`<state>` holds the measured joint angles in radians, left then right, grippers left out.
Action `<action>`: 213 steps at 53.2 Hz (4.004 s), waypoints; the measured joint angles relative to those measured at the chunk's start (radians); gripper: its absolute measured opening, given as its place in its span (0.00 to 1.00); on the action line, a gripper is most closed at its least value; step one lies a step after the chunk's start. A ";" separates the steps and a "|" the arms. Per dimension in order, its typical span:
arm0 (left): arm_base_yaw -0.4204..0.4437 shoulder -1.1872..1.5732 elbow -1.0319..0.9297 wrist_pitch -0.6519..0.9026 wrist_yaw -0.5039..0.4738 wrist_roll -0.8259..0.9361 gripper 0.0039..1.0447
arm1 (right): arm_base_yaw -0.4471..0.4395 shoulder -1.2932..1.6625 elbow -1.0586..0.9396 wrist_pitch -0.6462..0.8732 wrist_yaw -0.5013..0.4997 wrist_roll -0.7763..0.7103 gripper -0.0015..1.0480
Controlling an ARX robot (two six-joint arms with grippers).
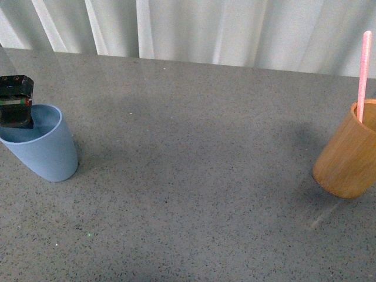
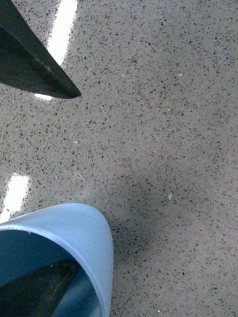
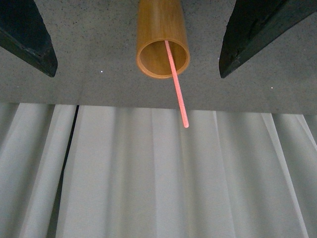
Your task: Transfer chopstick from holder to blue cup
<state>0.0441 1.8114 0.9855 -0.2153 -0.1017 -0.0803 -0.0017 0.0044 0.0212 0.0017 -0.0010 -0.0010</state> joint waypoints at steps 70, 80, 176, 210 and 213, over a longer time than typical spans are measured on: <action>-0.561 -0.192 0.183 -0.236 0.057 -0.042 0.03 | 0.000 0.000 0.000 0.000 0.000 0.000 0.90; -0.688 -0.110 0.197 -0.193 0.021 -0.069 0.03 | 0.000 0.000 0.000 0.000 0.000 0.000 0.90; -0.674 0.122 0.252 -0.131 -0.057 -0.091 0.57 | 0.000 0.000 0.000 0.000 0.000 0.000 0.90; -0.447 -0.517 -0.180 0.366 -0.160 -0.055 0.94 | 0.000 0.000 0.000 0.000 0.000 0.000 0.90; -0.445 -0.521 -0.184 0.367 -0.159 -0.055 0.94 | 0.000 0.000 0.000 0.000 0.000 0.000 0.90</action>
<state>-0.4007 1.2900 0.8017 0.1516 -0.2607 -0.1352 -0.0017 0.0044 0.0212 0.0017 -0.0010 -0.0010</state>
